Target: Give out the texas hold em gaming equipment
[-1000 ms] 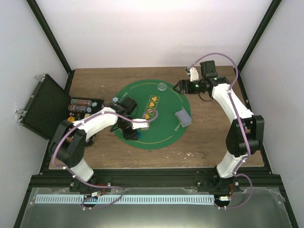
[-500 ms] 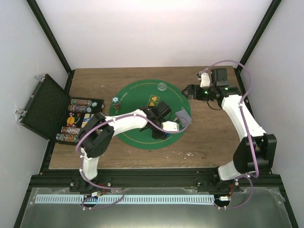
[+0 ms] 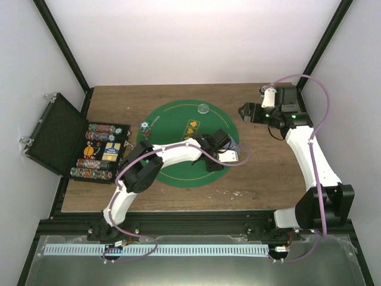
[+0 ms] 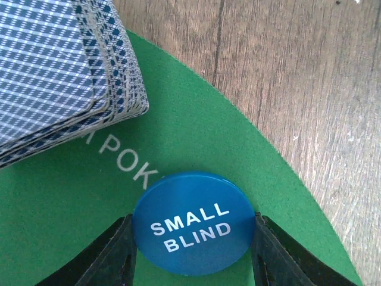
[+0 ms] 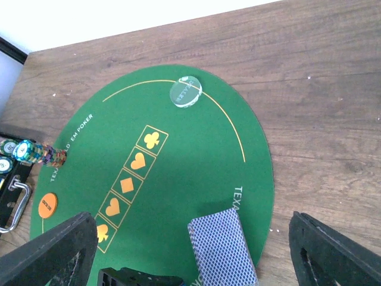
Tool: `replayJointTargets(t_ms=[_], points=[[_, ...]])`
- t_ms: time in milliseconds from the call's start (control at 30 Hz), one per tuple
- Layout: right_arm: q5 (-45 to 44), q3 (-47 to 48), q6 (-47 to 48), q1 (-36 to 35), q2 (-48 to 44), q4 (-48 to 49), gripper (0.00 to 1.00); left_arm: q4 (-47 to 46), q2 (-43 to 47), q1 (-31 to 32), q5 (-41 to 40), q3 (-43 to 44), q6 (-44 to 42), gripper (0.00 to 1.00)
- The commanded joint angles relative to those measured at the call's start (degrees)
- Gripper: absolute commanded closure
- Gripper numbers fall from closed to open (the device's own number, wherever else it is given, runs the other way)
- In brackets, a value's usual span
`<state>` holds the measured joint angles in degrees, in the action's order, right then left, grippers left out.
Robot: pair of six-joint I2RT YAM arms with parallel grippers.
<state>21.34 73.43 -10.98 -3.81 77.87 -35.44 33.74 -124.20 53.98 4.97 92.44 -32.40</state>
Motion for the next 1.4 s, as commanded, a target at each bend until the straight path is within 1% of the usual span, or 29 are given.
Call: replayJointTargets(t_ms=[0, 67, 133, 200, 267, 333, 467, 600, 700, 767, 833, 967, 1000, 1067, 1100, 1167, 1233, 1300, 1367], points=[[-0.1, -1.2, 1.1, 0.4, -0.7, 0.4, 0.11, 1.4, -0.8, 0.5, 1.1, 2.5, 1.8, 0.65], [0.2, -1.2, 1.2, 0.4, -0.4, 0.2, 0.11, 1.5, -0.9, 0.9, 1.3, 2.5, 1.5, 0.51], [0.6, -1.2, 1.2, 0.4, -0.4, 0.3, 0.11, 2.5, -0.8, 1.0, 1.2, 3.6, 1.9, 0.34], [0.9, -1.2, 1.2, 0.4, -0.3, 0.3, 0.10, 6.2, -0.6, 1.0, 2.0, 6.5, 2.4, 0.20], [1.0, -0.9, 1.3, 0.4, -0.3, 0.2, 0.09, 10.2, 0.4, 0.9, 2.8, 9.8, 1.9, 0.13], [1.0, -0.7, 1.3, 0.4, -0.1, 0.5, 0.09, 13.2, 2.3, 0.7, 3.5, 11.5, 1.0, 0.09], [1.2, -0.2, 1.1, 0.4, -0.1, 1.0, 0.09, 20.2, 8.8, -0.8, 4.2, 9.5, -0.5, 0.09], [3.2, -0.4, 1.4, 0.4, 0.2, 2.1, 0.08, 25.0, 17.8, -5.7, 5.5, 0.0, -0.7, 0.09], [4.6, -0.5, 1.6, 0.4, 1.3, 2.6, 0.08, 26.9, 23.9, -11.7, 4.2, -7.6, 0.0, 0.09], [4.8, -0.2, 1.7, 0.4, 2.2, 2.7, 0.08, 26.4, 26.2, -18.0, 3.6, -12.0, 1.1, 0.06], [5.0, 0.2, 1.7, 0.4, 3.2, 2.9, 0.08, 25.1, 26.7, -23.1, 3.3, -15.4, 2.5, 0.01], [5.5, 1.1, 1.4, 0.4, 4.8, 2.8, 0.09, 21.3, 23.9, -31.4, 3.2, -17.9, 5.3, 0.00], [5.7, 1.1, 1.3, 0.4, 5.0, 2.8, 0.09, 20.0, 23.1, -33.4, 3.3, -18.0, 6.1, 0.01], [5.5, 1.1, 1.3, 0.4, 5.1, 2.9, 0.09, 17.2, 21.0, -36.5, 3.2, -17.5, 7.8, 0.06], [5.4, 1.2, 1.4, 0.4, 5.2, 2.9, 0.09, 16.1, 20.1, -37.8, 2.8, -17.0, 8.5, 0.09], [4.6, 1.3, 1.6, 0.4, 5.3, 2.5, 0.09, 14.7, 18.2, -39.7, 2.3, -16.1, 9.9, 0.19], [3.8, 1.4, 1.9, 0.4, 5.3, 2.1, 0.09, 13.0, 16.9, -40.9, 1.5, -15.7, 10.8, 0.26], [3.1, 1.2, 2.0, 0.4, 5.2, 2.0, 0.08, 11.9, 16.3, -41.3, 1.5, -16.1, 11.0, 0.30], [2.9, 1.1, 2.1, 0.4, 5.4, 2.0, 0.08, 11.6, 15.7, -41.4, 1.8, -16.6, 11.0, 0.30]])
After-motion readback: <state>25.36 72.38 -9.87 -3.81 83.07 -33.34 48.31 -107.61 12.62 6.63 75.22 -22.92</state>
